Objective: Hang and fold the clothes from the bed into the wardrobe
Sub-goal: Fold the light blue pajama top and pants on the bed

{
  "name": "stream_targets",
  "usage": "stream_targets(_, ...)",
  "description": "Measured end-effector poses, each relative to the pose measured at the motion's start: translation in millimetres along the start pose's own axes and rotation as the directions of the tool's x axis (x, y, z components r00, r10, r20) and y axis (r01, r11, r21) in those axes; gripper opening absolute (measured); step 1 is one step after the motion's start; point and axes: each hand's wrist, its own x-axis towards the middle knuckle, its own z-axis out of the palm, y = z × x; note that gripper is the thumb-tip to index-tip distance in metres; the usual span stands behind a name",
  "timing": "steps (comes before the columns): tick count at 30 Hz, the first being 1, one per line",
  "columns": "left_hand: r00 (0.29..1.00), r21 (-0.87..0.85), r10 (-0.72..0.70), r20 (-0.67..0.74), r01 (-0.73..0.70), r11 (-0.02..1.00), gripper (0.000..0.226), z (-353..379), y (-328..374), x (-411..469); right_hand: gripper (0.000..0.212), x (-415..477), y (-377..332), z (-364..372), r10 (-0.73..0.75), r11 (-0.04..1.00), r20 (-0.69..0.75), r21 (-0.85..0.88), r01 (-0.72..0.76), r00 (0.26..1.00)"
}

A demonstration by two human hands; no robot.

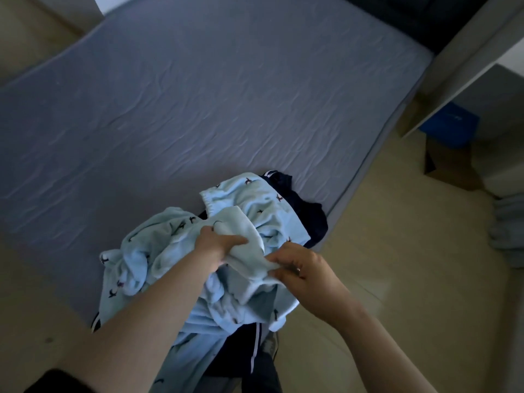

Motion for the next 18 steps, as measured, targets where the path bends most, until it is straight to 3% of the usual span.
stream_targets(3,0.974,0.171,0.169,-0.153,-0.142,0.975,0.062,-1.5,3.2,-8.0,0.015,-8.9,4.5,-4.2,0.111,0.991,0.026,0.073,-0.113,0.993)
stream_targets(6,0.948,0.206,0.297,-0.115,-0.27,0.941,0.039,-16.7,5.8,-29.9,0.01,-16.1,7.4,-12.0,0.194,0.964,0.042,0.178,-0.199,0.98)
stream_targets(8,0.929,0.228,0.364,-0.06,-0.342,0.912,0.04,-29.2,8.1,-53.0,0.012,-14.5,4.7,-15.1,0.263,0.931,-0.015,0.267,-0.249,0.965)
stream_targets(11,0.907,0.205,0.42,0.034,-0.418,0.885,0.044,-47.5,15.0,-91.8,0.035,0.5,-1.9,-16.6,0.369,0.891,-0.098,0.321,-0.321,0.924)
stream_targets(12,0.901,0.205,0.43,0.066,-0.434,0.877,0.047,-53.8,16.8,-103.7,0.031,7.9,-6.5,-15.6,0.406,0.871,-0.097,0.341,-0.353,0.909)
stream_targets(14,0.885,0.221,0.453,0.106,-0.465,0.857,0.052,-66.5,21.0,-128.0,0.023,25.1,-22.6,-11.9,0.465,0.82,-0.058,0.406,-0.405,0.883)
stream_targets(18,0.847,0.249,0.514,0.138,-0.532,0.809,0.051,-84.3,33.9,-165.0,0.039,61.5,-67.0,4.2,0.53,0.742,0.054,0.454,-0.494,0.846)
